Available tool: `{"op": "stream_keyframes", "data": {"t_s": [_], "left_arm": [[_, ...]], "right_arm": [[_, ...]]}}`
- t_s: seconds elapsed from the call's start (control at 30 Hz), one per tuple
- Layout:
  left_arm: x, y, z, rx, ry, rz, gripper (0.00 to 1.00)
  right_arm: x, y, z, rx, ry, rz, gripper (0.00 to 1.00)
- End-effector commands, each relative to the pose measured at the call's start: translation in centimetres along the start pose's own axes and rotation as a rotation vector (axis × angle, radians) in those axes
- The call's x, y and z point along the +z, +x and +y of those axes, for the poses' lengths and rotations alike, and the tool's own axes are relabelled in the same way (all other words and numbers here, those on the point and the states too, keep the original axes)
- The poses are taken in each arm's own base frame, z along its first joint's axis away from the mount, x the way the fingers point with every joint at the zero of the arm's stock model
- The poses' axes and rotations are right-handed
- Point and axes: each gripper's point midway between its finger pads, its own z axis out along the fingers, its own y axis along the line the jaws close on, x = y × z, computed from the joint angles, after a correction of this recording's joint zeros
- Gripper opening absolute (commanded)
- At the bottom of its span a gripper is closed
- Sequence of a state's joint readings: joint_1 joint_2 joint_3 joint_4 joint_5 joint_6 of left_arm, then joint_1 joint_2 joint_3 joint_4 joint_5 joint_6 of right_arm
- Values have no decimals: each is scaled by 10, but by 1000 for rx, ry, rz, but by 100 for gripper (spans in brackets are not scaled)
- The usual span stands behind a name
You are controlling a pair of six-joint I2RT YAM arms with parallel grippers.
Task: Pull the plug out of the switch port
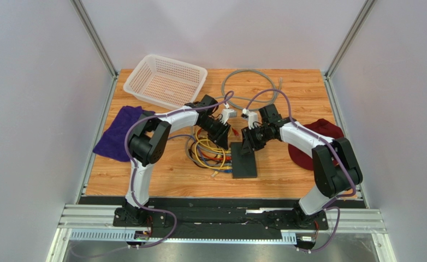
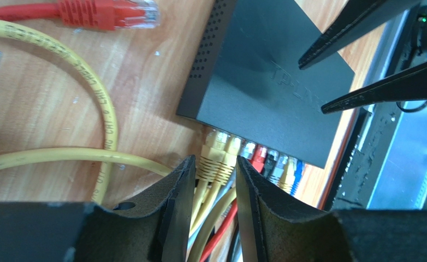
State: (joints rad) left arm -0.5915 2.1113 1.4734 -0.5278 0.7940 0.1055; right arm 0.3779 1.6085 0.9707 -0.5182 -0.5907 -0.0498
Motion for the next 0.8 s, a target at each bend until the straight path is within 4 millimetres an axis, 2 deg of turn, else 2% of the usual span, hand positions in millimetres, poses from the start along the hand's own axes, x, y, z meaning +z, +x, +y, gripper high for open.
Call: {"op": "stream_keyframes", "data": {"t_s": [0.0, 0.17, 0.5, 0.77], "left_arm": [[1, -7, -13, 25, 82, 8, 43], [7, -10, -13, -17, 118, 20, 45], [16, -10, -5, -55, 119, 30, 45], [23, -7, -4, -90, 160, 40, 43]], "right_arm": [[0, -12, 7, -74, -41, -38, 39], [3, -8, 14, -79, -87, -19, 40], [17, 4, 0, -49, -44, 26, 37], [21, 7, -2, -36, -45, 43, 33]]}}
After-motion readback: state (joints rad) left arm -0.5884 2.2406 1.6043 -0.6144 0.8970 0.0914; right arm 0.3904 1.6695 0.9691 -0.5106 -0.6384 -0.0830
